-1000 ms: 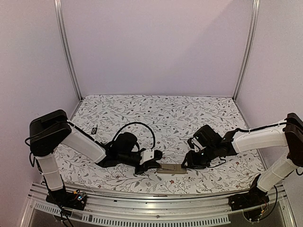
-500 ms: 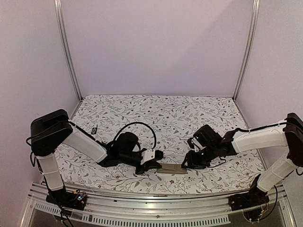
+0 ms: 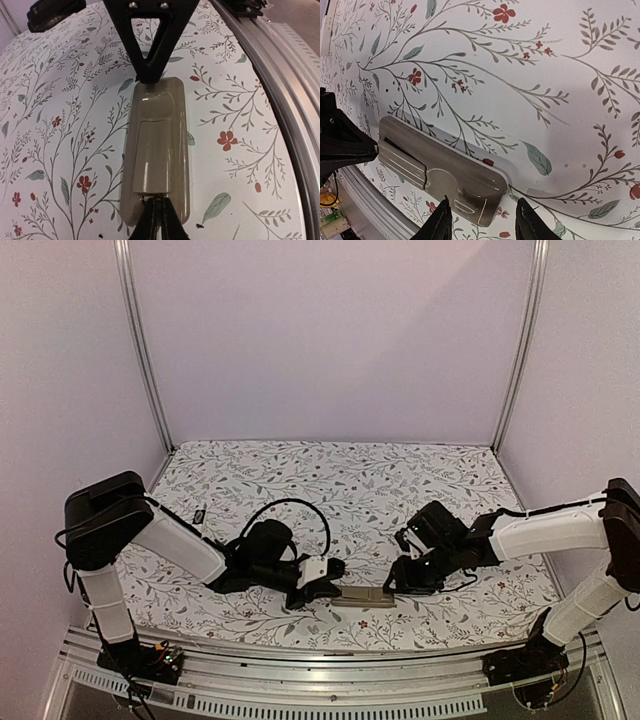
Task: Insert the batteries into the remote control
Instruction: Load the battery cover onto the remote control without the battery cover.
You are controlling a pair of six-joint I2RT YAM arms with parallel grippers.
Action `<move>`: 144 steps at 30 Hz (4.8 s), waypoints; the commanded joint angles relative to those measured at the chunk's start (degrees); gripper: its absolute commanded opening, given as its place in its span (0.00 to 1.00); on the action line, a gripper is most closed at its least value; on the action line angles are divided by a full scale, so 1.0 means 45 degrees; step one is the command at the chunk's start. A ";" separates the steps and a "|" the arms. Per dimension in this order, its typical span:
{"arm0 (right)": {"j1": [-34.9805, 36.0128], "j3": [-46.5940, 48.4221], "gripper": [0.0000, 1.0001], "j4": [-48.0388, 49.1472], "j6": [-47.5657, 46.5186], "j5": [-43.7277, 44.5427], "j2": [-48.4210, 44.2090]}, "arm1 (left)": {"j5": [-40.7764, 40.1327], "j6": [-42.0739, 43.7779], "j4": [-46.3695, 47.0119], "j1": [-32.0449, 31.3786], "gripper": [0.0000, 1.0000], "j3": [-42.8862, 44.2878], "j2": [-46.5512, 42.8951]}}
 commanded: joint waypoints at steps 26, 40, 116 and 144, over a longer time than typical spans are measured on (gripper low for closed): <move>0.0860 0.3040 0.12 0.0214 -0.1825 -0.0996 0.1207 | -0.1935 -0.0720 0.0550 0.0130 0.07 -0.1870 -0.1909; 0.1516 0.4089 0.00 0.0401 -0.1936 -0.1688 0.3421 | -0.2008 -0.0462 0.1311 0.0131 0.07 -0.2220 -0.1718; 0.0793 0.5578 0.00 -0.0947 -0.3636 -0.0331 0.3936 | -0.1004 0.0788 0.0487 -0.0224 0.09 -0.1596 -0.1933; 0.1144 0.3466 0.00 0.0439 -0.1712 -0.1098 0.2822 | -0.0154 -0.0059 0.0610 0.0160 0.17 -0.0350 -0.0335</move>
